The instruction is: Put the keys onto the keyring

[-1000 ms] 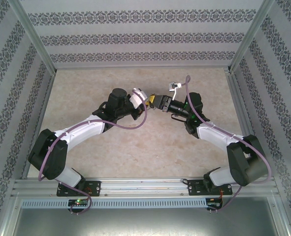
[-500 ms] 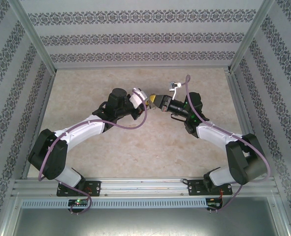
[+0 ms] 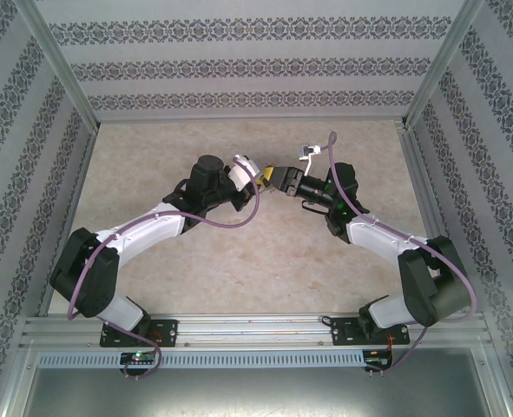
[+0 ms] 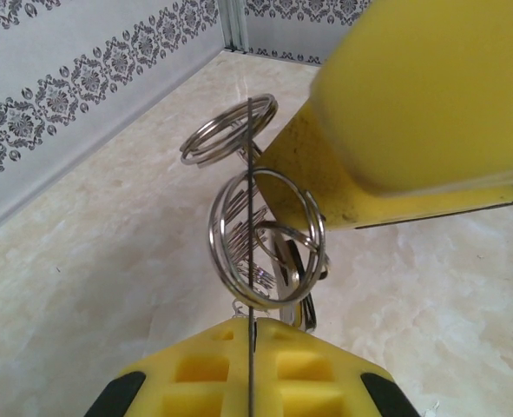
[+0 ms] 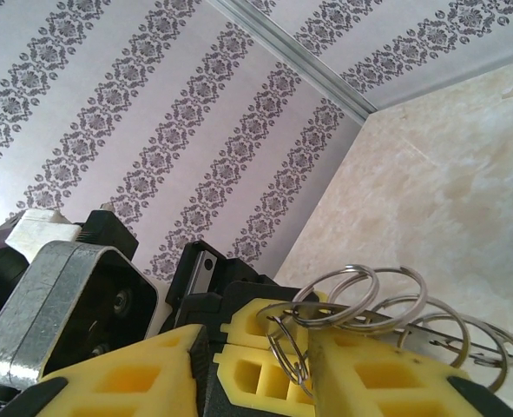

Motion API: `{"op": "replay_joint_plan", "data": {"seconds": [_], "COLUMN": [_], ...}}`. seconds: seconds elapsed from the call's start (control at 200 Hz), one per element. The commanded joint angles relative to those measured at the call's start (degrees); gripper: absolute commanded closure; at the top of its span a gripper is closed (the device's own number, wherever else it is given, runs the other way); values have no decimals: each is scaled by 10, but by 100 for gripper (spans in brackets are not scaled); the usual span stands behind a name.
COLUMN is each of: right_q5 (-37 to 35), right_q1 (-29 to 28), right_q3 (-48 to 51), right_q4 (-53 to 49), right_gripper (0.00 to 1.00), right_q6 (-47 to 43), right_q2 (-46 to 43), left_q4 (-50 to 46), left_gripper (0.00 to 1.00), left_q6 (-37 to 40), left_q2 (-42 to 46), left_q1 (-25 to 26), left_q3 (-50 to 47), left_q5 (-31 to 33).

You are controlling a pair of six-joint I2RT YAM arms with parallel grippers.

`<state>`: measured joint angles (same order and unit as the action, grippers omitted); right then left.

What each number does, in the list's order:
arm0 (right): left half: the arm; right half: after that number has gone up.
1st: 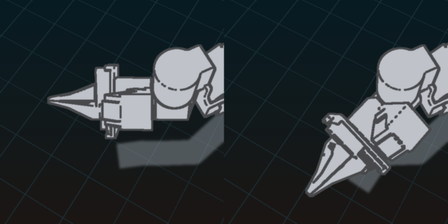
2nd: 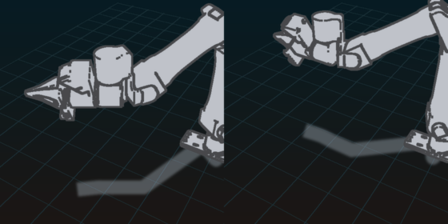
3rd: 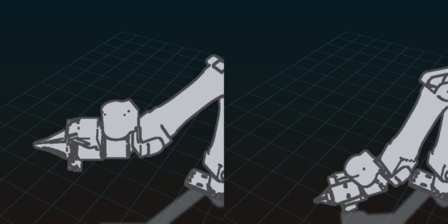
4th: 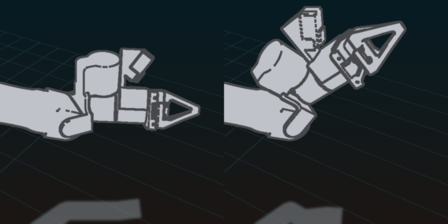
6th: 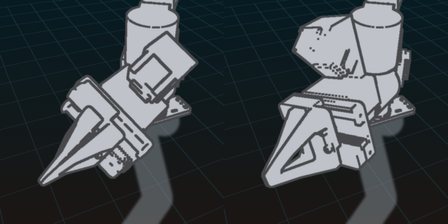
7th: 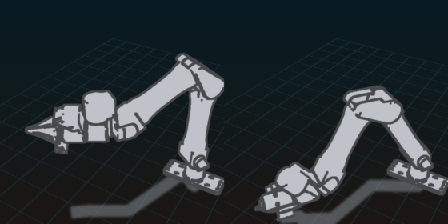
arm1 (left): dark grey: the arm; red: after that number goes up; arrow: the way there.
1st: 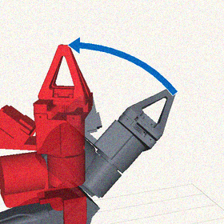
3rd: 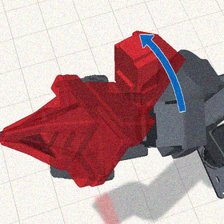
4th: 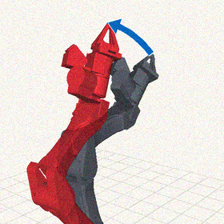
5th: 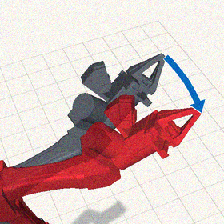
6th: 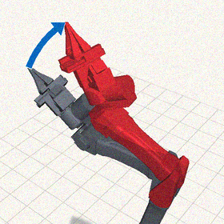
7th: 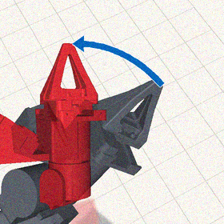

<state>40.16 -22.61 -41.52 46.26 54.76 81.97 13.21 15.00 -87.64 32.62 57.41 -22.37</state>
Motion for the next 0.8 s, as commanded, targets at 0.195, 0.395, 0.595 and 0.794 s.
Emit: {"op": "replay_joint_plan", "data": {"seconds": [0.195, 0.395, 0.595, 0.794], "right_q5": [-11, -18, -21, -18], "right_q1": [-4, -8, -9, -6], "right_q3": [-14, -8, -8, -5], "right_q4": [18, 23, 25, 23], "right_gripper": [74, 81, 90, 100], "right_q6": [12, 14, 15, 14], "right_q2": [14, 14, 13, 0], "left_q4": [18, 2, 1, -1], "left_gripper": [100, 100, 100, 100], "left_q6": [5, 21, 23, 24], "left_q2": [10, 6, 6, 6], "left_q1": [10, 21, 26, 25], "left_q3": [25, 34, 34, 34], "left_q5": [-2, 29, 35, 39]}}
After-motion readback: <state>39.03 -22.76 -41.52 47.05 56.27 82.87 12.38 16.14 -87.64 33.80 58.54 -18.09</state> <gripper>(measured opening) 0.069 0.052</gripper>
